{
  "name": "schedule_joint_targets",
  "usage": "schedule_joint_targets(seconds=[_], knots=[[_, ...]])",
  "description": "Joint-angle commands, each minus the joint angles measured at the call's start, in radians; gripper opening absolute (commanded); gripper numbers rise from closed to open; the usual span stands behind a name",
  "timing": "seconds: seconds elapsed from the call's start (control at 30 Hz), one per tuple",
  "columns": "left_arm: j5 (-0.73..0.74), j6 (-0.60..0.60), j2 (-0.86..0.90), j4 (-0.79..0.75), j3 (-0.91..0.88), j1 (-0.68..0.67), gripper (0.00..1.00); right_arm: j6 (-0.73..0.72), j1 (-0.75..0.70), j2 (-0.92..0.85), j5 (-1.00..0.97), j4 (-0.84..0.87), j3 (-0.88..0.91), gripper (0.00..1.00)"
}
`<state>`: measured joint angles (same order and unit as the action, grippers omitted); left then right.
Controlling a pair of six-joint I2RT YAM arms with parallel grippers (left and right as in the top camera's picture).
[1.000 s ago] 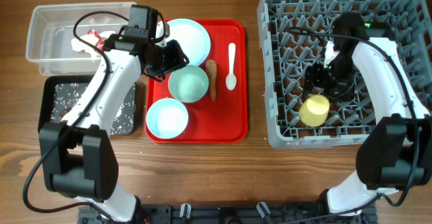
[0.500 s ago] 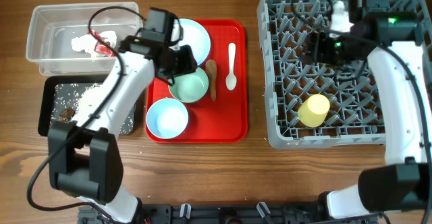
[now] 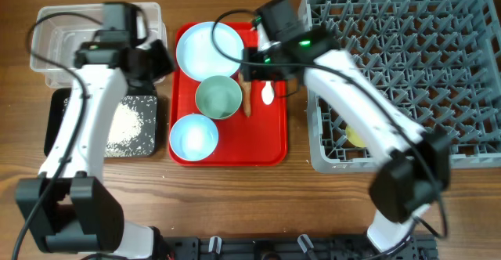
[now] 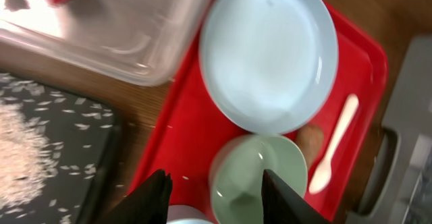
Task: Sort waste into correct bins and load items into the dishwasher rack
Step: 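Reach the right gripper to the green bowl and grasp it, then carry the green bowl into the dish rack and release it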
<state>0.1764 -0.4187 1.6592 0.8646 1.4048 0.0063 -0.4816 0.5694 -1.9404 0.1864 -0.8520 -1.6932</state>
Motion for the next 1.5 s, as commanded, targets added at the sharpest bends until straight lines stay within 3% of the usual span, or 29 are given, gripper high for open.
schedule_joint_targets(seconds=[0.0,0.17,0.5,0.53,0.63,0.8,0.97,1.0,1.1,1.2,1.33,1.4,1.47], knots=[[-0.014,-0.042,-0.019,0.035,0.018,0.129,0.44,-0.061,0.045,-0.108,-0.021,0.034,-0.013,0.43],[-0.014,-0.042,-0.019,0.081,0.018,0.229,0.47,-0.097,0.074,-0.229,-0.019,0.051,-0.013,0.42],[-0.014,-0.038,-0.019,0.099,0.018,0.238,0.50,-0.095,0.082,-0.277,0.024,0.093,-0.013,0.31],[-0.014,-0.038,-0.019,0.101,0.018,0.238,0.50,-0.095,0.084,-0.280,0.033,0.092,-0.013,0.29],[-0.014,-0.038,-0.019,0.102,0.018,0.238,0.52,-0.097,0.084,-0.280,0.033,0.097,-0.013,0.06],[-0.014,-0.038,-0.019,0.102,0.018,0.238,0.72,-0.094,0.080,-0.264,0.032,0.093,-0.014,0.04],[-0.014,-0.038,-0.019,0.102,0.018,0.238,1.00,-0.044,0.004,-0.095,0.029,0.089,-0.039,0.04],[-0.014,-0.038,-0.019,0.101,0.018,0.238,1.00,-0.040,-0.022,-0.037,0.004,0.088,-0.043,0.04],[-0.014,-0.038,-0.019,0.101,0.018,0.238,1.00,-0.041,-0.091,0.103,-0.148,0.080,-0.043,0.04],[-0.014,-0.038,-0.019,0.101,0.018,0.238,1.00,-0.041,-0.154,0.198,-0.510,0.043,-0.043,0.04],[-0.014,-0.038,-0.019,0.101,0.018,0.238,1.00,-0.039,-0.203,0.180,-1.004,0.037,-0.031,0.04],[-0.014,-0.038,-0.019,0.101,0.018,0.238,1.00,0.029,-0.222,0.145,-1.112,0.083,-0.031,0.04],[-0.014,-0.038,-0.019,0.101,0.018,0.238,1.00,0.212,-0.244,0.074,-1.221,0.210,-0.031,0.04]])
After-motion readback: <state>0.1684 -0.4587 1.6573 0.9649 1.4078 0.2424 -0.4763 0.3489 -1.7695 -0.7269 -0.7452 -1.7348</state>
